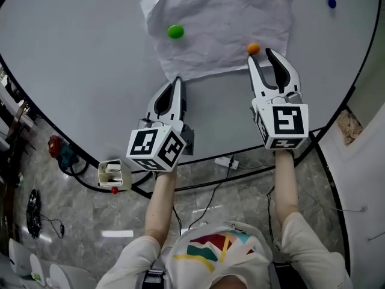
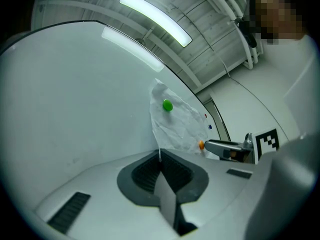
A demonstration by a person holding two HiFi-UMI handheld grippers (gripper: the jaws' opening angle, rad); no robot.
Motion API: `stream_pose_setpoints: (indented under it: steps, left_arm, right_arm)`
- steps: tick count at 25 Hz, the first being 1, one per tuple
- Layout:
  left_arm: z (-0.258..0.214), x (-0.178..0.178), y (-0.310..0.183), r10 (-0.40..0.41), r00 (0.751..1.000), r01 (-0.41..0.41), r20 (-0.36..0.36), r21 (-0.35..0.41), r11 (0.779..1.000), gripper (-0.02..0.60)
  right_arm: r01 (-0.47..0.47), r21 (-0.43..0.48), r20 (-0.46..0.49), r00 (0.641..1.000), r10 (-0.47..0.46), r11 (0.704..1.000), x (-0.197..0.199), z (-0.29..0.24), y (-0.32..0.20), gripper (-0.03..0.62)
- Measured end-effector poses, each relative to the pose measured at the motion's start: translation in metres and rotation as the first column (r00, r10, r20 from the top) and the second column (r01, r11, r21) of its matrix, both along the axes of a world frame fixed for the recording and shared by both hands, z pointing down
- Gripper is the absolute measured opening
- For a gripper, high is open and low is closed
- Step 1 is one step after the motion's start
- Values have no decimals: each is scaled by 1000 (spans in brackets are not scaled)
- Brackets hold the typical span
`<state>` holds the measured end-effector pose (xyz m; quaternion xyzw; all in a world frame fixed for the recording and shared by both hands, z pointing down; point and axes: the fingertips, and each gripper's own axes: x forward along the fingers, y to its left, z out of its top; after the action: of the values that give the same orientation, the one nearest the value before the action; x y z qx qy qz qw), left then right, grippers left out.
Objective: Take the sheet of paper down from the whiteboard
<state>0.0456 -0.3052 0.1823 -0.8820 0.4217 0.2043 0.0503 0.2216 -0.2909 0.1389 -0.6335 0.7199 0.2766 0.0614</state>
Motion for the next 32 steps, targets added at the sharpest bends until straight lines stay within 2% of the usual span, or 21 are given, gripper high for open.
stream_pose_setpoints:
  steps: [6,11,22,28,32]
  left_arm:
    - [1,1,3,-11,1000,11,17,23,1000,46]
    - [1,1,3,-22,1000,21,14,32,999,46]
    - [-1,-2,3,-38,999,37,11,43,998,46]
    - [-1,-3,2,-34,999,34,4,35,999,46]
    - [1,-3,3,-31,1000,31,-1,24,999,46]
  right_arm:
    - [37,-33,-15,999,-37,999,-3,-3,-14,138]
    - [38,-20,-41,998,-39,999,-3,1,-15,133]
    - [89,-153,-83,991,-103,984,-29,84,-12,133]
    - [70,-199,-105,990,-92,977,-34,112,-16,133]
    - [25,-173,-137,989,-49,985,-33,117,-19,133]
